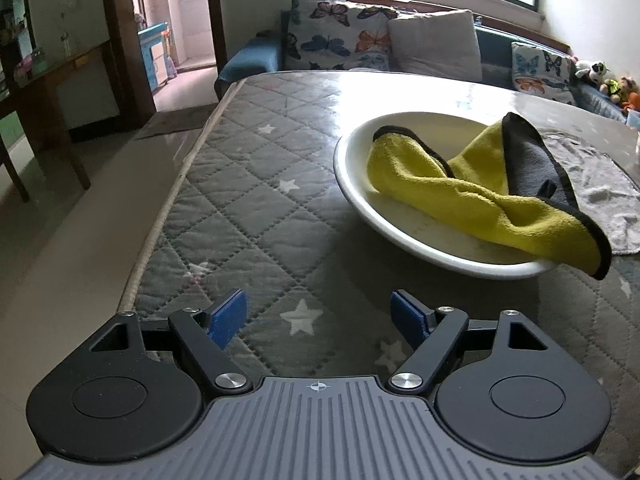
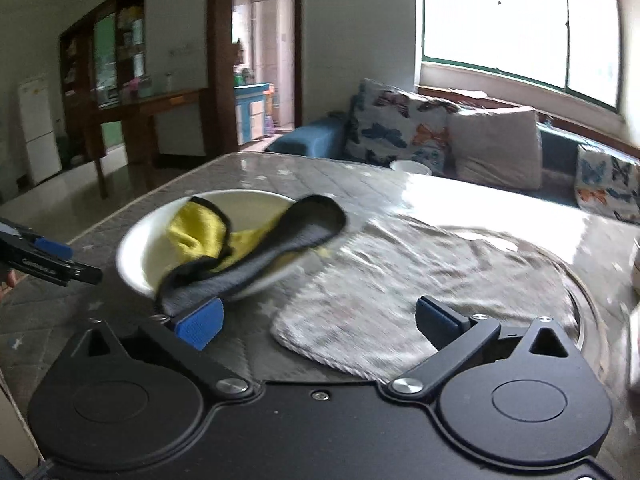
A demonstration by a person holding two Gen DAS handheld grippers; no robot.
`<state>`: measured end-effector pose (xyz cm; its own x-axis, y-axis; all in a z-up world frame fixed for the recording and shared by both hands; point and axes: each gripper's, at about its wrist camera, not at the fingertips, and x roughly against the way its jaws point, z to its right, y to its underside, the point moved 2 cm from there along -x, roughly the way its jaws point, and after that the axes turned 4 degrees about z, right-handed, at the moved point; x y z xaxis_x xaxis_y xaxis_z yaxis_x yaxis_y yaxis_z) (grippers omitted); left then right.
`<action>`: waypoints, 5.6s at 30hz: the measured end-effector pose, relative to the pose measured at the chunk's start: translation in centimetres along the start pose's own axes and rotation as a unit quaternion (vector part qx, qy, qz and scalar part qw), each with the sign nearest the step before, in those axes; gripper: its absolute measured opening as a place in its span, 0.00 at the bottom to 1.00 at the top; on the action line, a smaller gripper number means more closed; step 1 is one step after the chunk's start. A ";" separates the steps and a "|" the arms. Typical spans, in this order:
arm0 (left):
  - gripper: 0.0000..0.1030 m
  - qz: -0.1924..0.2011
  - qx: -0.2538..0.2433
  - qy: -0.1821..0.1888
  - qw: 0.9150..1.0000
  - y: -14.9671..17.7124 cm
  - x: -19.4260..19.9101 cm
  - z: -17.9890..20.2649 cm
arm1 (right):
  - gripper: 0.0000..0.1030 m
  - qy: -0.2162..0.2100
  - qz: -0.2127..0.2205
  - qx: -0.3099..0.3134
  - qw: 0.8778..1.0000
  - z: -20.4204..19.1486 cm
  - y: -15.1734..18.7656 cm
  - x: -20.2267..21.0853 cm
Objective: Clean bowl
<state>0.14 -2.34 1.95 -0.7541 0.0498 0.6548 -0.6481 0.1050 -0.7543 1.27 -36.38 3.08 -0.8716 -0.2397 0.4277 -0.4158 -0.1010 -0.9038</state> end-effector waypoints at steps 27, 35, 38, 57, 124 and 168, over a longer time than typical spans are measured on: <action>0.81 0.020 0.006 -0.006 1.000 0.4 -2.7 -0.7 | 1.00 0.155 -0.031 -0.108 0.981 16.0 6.4 4.0; 0.85 0.026 0.012 -0.008 1.000 0.4 -3.2 -0.6 | 1.00 0.184 -0.061 -0.098 0.976 19.1 8.1 3.6; 0.86 0.028 0.012 -0.009 0.999 0.3 -3.3 -0.5 | 1.00 0.192 -0.068 -0.106 0.973 20.2 8.5 3.3; 0.95 0.043 0.018 -0.010 0.999 0.0 -4.4 -0.8 | 1.00 0.228 -0.066 -0.125 0.963 24.6 8.1 0.5; 1.00 0.059 0.033 0.032 0.997 -1.5 -6.7 -3.7 | 1.00 0.226 -0.064 -0.123 0.964 28.5 5.0 -4.0; 1.00 0.059 0.032 0.031 0.997 -1.3 -6.5 -3.5 | 1.00 0.226 -0.063 -0.123 0.964 28.6 5.5 -3.8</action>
<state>6.25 0.69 -1.21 -0.8193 0.1200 0.5606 -0.5614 0.0302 -0.8270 9.72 -63.60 -3.85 -0.8111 0.2103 0.5459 -0.5264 0.1445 -0.8379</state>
